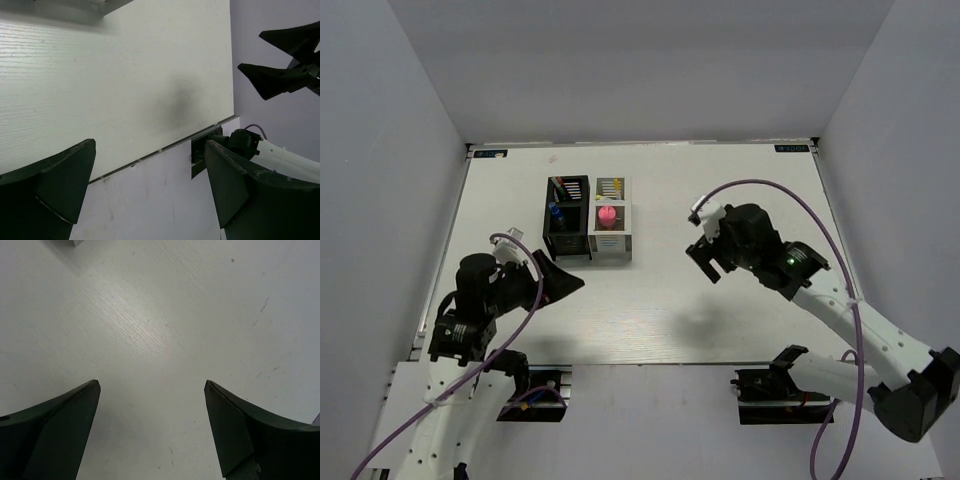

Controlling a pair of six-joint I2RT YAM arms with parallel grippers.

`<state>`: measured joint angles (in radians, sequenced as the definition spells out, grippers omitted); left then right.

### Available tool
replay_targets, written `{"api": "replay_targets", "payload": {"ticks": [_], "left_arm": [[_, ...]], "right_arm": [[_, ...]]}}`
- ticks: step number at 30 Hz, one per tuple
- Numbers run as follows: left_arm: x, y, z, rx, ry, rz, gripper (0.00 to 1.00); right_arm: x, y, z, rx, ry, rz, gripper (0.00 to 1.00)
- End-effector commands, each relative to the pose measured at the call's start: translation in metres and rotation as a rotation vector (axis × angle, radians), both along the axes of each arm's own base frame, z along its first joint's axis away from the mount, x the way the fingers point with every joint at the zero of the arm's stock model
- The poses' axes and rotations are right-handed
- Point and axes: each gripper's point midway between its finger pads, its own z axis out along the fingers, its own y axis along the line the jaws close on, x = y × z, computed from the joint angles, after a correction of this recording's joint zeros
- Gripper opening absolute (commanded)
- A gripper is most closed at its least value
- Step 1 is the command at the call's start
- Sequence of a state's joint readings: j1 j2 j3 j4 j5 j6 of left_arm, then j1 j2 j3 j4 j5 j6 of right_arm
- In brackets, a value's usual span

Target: Sort the stationery into containers

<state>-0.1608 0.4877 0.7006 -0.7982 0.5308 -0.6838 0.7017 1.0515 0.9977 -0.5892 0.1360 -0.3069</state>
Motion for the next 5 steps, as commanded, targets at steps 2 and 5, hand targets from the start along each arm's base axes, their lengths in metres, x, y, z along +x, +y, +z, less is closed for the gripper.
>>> {"api": "replay_targets", "payload": {"ticks": [2, 5], "left_arm": [[0.0019, 0.0017, 0.0220, -0.023, -0.068, 0.027, 1.00], [0.0029, 0.0029, 0.0216, -0.019, -0.069, 0.035, 1.00]], "right_arm": [[0.0081, -0.0079, 0.0309, 0.167, -0.105, -0.124, 0.90], [0.0078, -0.0123, 0.0372, 0.186, -0.130, -0.141, 0.90]]}}
